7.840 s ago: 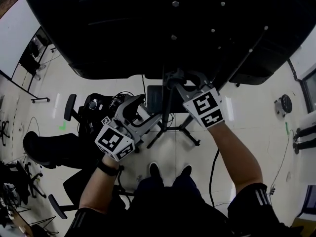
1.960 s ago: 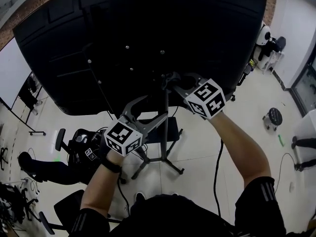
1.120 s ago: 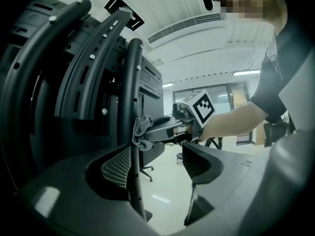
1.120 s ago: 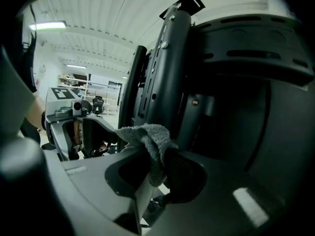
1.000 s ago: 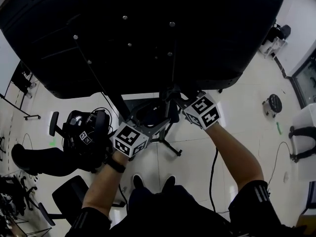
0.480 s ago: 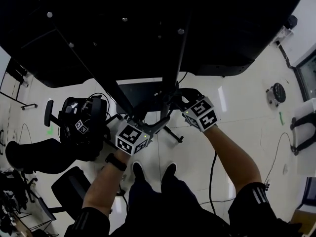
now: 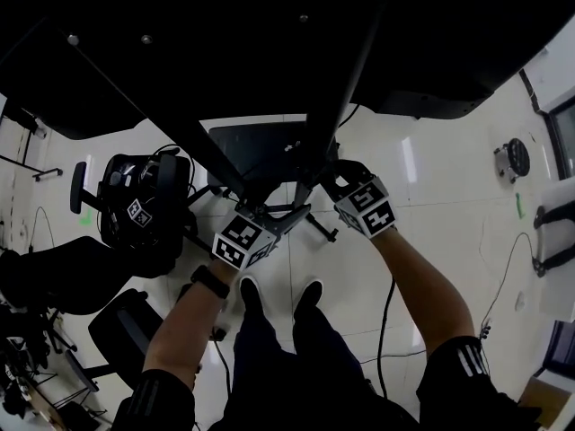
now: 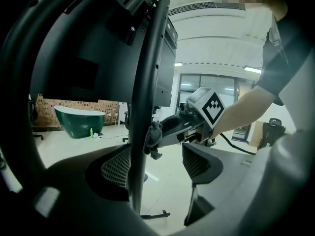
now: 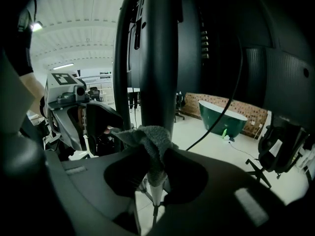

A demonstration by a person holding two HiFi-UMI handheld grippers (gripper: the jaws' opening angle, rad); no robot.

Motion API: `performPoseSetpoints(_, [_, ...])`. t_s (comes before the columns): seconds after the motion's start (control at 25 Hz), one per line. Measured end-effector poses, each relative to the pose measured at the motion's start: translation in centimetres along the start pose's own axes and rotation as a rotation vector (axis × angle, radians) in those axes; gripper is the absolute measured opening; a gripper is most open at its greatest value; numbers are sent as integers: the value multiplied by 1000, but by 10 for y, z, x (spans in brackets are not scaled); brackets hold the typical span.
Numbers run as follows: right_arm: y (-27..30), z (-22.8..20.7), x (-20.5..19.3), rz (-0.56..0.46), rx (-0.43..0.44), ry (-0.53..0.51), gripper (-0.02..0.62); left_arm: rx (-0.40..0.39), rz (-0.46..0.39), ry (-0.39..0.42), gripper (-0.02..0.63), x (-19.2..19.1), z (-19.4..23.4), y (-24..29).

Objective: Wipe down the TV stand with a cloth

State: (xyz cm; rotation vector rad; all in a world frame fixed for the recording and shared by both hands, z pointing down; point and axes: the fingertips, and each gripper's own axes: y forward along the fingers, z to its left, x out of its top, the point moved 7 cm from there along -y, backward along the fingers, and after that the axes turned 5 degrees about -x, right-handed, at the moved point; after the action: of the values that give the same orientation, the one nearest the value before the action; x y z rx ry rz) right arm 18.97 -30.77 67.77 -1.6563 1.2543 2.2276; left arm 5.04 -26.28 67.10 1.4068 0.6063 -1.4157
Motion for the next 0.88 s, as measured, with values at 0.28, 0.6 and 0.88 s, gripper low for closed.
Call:
performPoseSetpoints(0.28, [35, 4, -51, 34, -2, 42, 94, 6, 19, -47, 351, -49, 20, 14])
performPoseSetpoints(0.6, [77, 13, -110, 81, -14, 108, 95, -2, 65, -118, 359, -112, 35, 31])
performPoseSetpoints(0.88, [111, 16, -160, 130, -25, 125, 97, 5, 85, -151, 360, -157, 52, 46])
